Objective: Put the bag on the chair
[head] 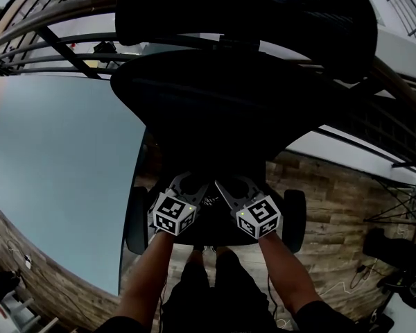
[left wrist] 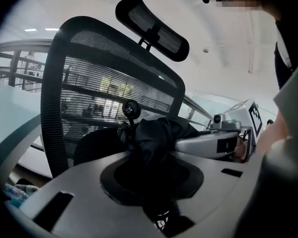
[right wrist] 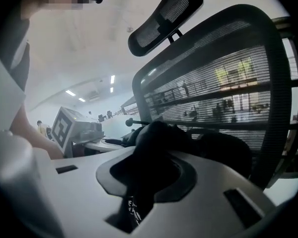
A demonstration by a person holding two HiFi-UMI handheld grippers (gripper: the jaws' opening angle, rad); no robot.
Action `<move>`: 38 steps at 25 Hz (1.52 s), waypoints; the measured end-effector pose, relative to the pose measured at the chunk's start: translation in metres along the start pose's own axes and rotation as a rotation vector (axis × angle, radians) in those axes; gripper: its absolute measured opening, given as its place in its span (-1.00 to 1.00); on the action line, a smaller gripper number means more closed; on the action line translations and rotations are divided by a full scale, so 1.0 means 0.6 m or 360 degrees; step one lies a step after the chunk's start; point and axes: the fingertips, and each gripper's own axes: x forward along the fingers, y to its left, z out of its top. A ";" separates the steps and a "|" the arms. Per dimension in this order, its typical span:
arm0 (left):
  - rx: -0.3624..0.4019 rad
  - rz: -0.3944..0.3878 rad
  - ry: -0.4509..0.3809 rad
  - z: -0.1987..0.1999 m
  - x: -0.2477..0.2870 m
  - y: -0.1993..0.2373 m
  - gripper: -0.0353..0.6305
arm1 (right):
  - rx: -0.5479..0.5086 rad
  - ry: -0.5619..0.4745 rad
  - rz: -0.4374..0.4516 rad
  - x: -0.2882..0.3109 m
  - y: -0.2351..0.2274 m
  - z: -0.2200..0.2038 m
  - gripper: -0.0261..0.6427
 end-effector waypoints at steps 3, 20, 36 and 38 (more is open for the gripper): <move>0.0062 0.0039 0.0029 -0.012 -0.002 0.002 -0.59 | -0.0020 0.0027 -0.0006 -0.003 0.003 -0.010 -0.70; 0.0042 0.0224 0.0056 -0.030 -0.072 0.007 -0.14 | -0.0027 0.0086 -0.0103 -0.054 -0.013 -0.022 -0.38; 0.0198 0.0153 -0.0222 0.160 -0.167 -0.088 -0.31 | -0.0235 -0.0189 -0.0212 -0.133 0.071 0.161 -0.59; 0.0214 0.0168 -0.0276 0.193 -0.178 -0.095 -0.39 | -0.0238 -0.0247 -0.0221 -0.141 0.083 0.196 -0.65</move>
